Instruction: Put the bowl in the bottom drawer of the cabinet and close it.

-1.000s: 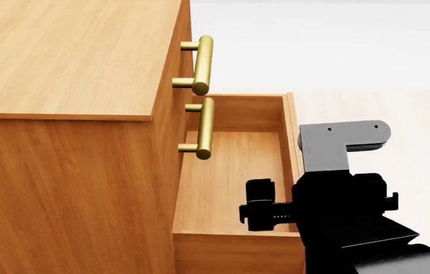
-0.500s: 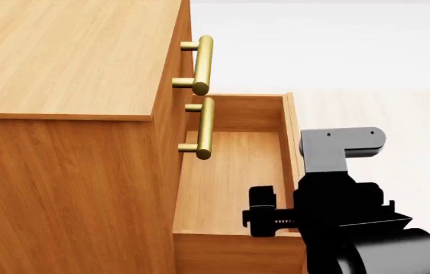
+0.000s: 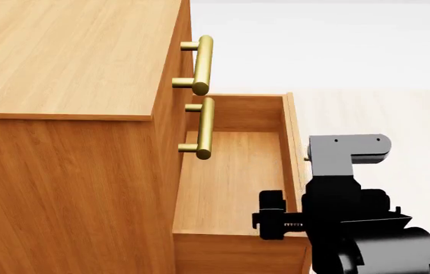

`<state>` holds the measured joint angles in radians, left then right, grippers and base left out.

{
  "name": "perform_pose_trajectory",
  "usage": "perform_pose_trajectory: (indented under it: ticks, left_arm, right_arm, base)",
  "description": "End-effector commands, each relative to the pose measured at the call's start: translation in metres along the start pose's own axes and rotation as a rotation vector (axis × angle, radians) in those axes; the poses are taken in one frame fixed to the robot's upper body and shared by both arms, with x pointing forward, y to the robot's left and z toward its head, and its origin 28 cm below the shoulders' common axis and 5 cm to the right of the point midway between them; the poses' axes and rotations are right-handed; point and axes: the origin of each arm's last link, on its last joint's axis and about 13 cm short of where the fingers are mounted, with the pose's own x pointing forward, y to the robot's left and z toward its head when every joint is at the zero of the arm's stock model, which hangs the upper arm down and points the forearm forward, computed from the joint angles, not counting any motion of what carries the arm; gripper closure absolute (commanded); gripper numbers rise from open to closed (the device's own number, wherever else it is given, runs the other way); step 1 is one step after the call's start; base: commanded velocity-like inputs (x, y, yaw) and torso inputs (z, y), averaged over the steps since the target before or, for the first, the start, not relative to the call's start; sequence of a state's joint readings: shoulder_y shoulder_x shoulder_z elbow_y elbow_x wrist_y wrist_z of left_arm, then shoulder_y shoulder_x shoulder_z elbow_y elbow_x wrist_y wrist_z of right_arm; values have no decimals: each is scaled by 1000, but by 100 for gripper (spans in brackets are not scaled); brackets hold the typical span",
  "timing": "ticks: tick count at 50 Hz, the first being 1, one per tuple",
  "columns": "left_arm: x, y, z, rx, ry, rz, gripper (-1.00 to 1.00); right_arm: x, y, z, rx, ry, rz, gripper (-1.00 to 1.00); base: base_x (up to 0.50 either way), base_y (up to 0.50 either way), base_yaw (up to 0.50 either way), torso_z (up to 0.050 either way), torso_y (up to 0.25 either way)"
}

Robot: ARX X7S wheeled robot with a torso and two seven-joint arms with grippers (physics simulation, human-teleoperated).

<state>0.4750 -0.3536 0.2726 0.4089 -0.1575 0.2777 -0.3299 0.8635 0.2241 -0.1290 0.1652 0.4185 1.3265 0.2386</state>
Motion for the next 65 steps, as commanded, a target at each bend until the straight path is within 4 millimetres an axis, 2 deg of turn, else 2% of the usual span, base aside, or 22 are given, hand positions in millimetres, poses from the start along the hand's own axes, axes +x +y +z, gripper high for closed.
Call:
perform_pose_trajectory:
  ticks: [1,65]
  left_arm:
    - [0,0,1,0,0,3,-100]
    - [0,0,0,0,-4,12,-100]
  right_arm:
    - [4,-6,-2,8,-12,-42,-100]
    - [20,-40,-16,102,13,-164,-100]
  base:
    - [0,0,0,0,0]
    - [0,0,0,0,0]
